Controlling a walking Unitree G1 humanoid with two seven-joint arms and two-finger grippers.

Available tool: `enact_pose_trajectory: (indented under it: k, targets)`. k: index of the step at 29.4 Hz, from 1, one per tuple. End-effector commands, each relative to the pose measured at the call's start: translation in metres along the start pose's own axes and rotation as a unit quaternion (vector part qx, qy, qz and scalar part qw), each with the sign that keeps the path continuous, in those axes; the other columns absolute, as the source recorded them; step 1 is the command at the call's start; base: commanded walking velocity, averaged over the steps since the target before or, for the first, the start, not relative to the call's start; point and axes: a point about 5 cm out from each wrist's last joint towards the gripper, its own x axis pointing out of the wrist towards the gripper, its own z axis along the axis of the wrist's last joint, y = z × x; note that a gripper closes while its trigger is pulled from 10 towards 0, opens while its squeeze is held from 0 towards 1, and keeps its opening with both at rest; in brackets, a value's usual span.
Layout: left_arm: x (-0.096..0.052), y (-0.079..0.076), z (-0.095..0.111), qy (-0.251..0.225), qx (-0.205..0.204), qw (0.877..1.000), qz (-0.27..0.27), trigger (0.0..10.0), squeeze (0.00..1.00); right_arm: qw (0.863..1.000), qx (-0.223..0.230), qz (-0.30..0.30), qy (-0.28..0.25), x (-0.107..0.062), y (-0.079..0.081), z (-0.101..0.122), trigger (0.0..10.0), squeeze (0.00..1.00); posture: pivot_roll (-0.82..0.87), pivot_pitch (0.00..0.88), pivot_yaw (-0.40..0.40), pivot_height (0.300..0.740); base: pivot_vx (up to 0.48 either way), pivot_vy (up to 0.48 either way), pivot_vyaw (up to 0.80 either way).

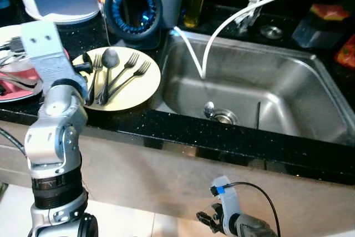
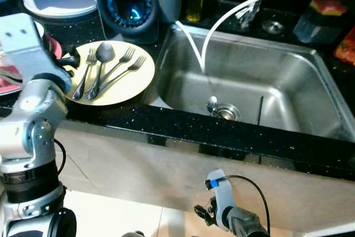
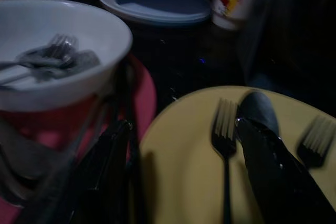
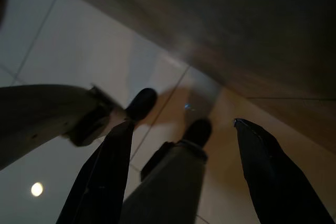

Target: Kitchen organization

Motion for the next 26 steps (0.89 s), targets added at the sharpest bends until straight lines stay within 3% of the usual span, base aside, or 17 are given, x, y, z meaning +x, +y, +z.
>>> enact_pose_trajectory:
  k: [1,8,15,19,22,23,25,26]
  targets:
    - [-0.002,-0.008,0.002,0.006,-0.002,1.0,-0.02,10.0,0.0,1.0,0.004,-0.013,0.01,-0.003,-0.004,-0.006,10.0,0.0,0.16,0.088,-0.097,0.74,0.0,0.0,0.0]
    - [-0.002,-0.018,-0.01,0.046,0.003,0.997,-0.062,10.0,0.0,1.0,0.005,-0.016,0.013,-0.003,-0.002,-0.008,10.0,0.0,0.16,0.089,-0.093,0.74,0.0,0.0,0.0]
    - [0.001,-0.017,-0.016,0.071,0.002,0.996,-0.061,10.0,0.0,0.999,0.008,-0.03,0.035,-0.007,-0.006,-0.019,10.0,0.0,0.14,0.094,-0.089,0.74,0.0,0.0,0.0]
    - [0.001,-0.016,-0.016,0.077,-0.001,0.995,-0.062,10.0,0.0,0.996,0.071,-0.049,0.005,-0.015,-0.018,-0.02,10.0,0.0,0.14,0.099,-0.09,0.74,0.0,0.0,0.0]
    - [0.003,-0.014,-0.014,0.075,-0.002,0.995,-0.059,10.0,0.0,0.994,0.1,-0.008,-0.047,-0.027,-0.03,-0.014,10.0,0.0,0.14,0.1,-0.088,0.74,0.0,0.0,0.0]
    - [0.004,-0.012,-0.013,0.074,-0.001,0.996,-0.059,10.0,0.0,0.988,0.115,0.047,-0.094,-0.039,-0.039,-0.007,10.0,0.0,0.13,0.102,-0.089,0.74,0.0,0.0,0.0]
    - [0.004,-0.012,-0.013,0.074,-0.001,0.996,-0.059,10.0,0.0,0.988,0.115,0.047,-0.094,-0.039,-0.039,-0.007,10.0,0.0,0.13,0.102,-0.089,0.74,0.0,0.0,0.0]
    - [0.005,-0.011,-0.012,0.074,0.0,0.996,-0.058,10.0,0.0,0.975,0.117,0.131,-0.135,-0.055,-0.047,0.0,10.0,0.0,0.12,0.104,-0.089,0.74,0.0,0.0,0.0]
